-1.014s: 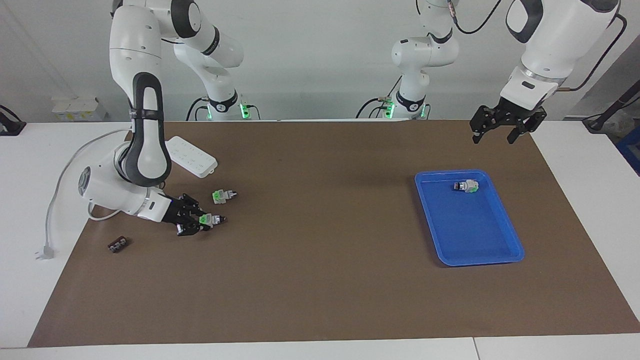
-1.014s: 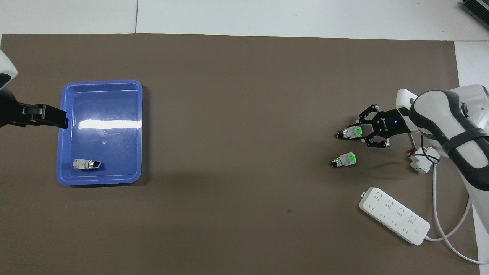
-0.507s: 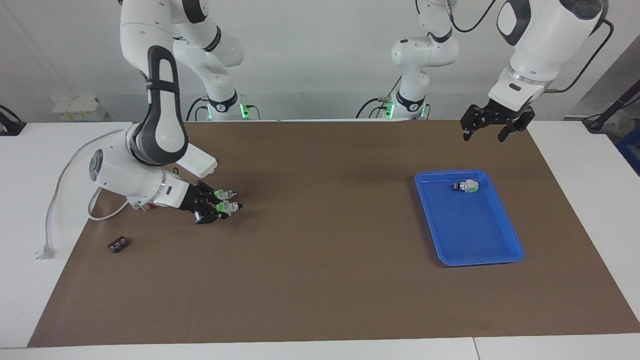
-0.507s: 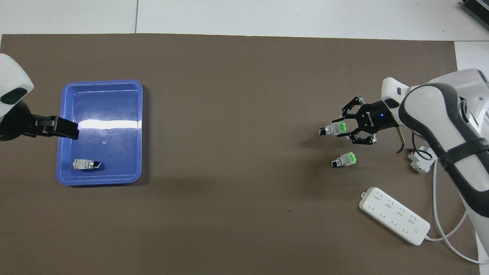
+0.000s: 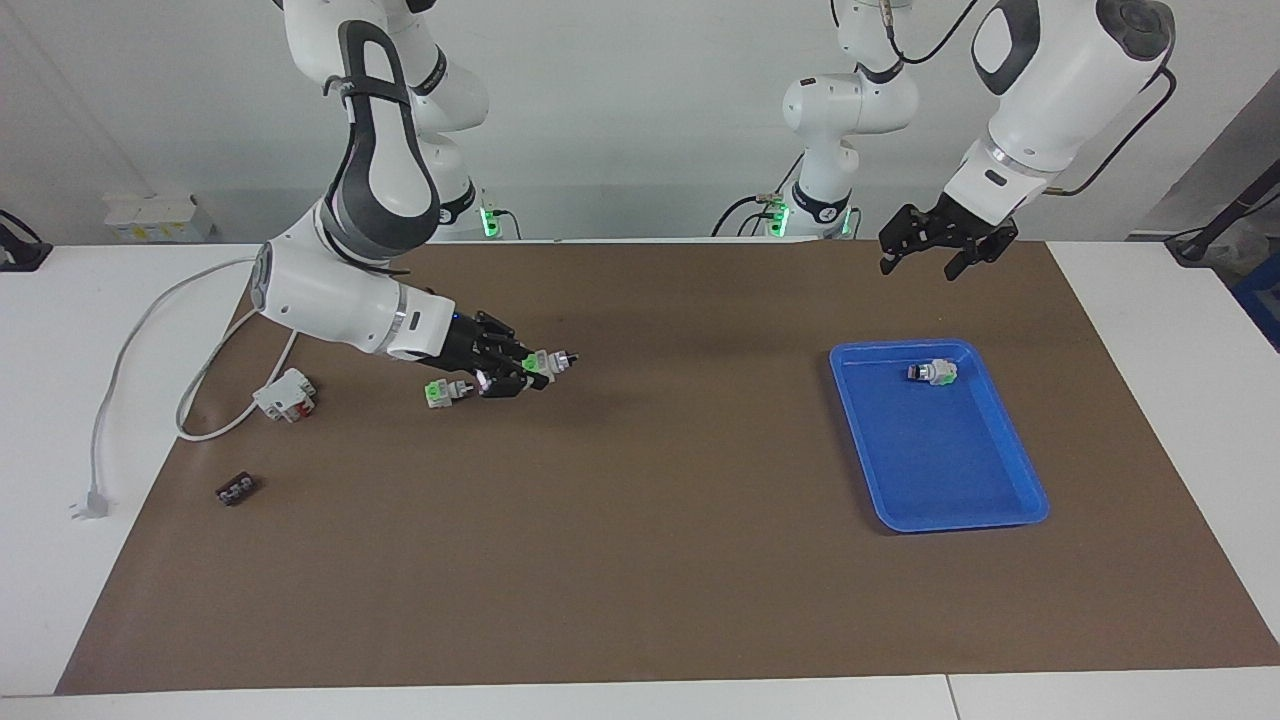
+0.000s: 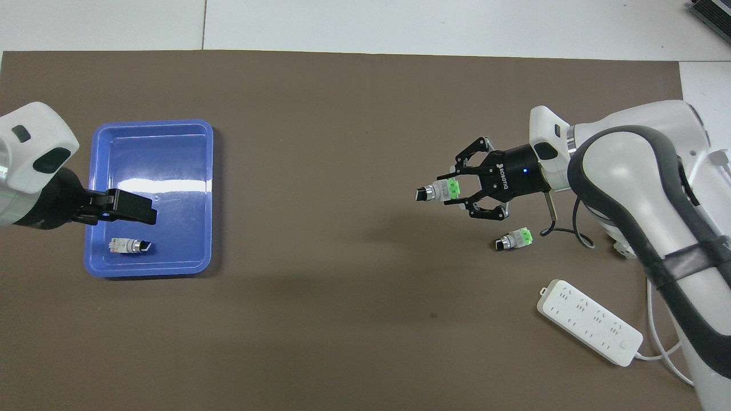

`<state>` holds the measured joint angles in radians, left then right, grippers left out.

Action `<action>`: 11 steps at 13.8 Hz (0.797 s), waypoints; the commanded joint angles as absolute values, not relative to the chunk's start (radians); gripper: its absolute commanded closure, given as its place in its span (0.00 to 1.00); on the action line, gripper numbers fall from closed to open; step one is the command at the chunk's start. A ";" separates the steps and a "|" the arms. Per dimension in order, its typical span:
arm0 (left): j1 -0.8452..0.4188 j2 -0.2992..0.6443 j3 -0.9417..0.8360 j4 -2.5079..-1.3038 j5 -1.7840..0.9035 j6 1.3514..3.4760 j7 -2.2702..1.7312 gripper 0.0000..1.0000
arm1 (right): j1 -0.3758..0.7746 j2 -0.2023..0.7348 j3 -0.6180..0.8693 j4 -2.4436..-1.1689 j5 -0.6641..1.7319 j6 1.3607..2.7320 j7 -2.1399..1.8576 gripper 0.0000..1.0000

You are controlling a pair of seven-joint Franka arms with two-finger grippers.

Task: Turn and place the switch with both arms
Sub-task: 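Carry the switch toward the tray while the left gripper reaches toward it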

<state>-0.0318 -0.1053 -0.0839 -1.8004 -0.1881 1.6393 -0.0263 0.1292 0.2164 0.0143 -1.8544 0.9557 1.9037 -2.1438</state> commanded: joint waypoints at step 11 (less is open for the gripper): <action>-0.187 -0.169 -0.077 -1.939 -0.706 2.009 -0.117 0.17 | 0.391 0.158 0.012 -1.898 1.353 2.146 -2.033 1.00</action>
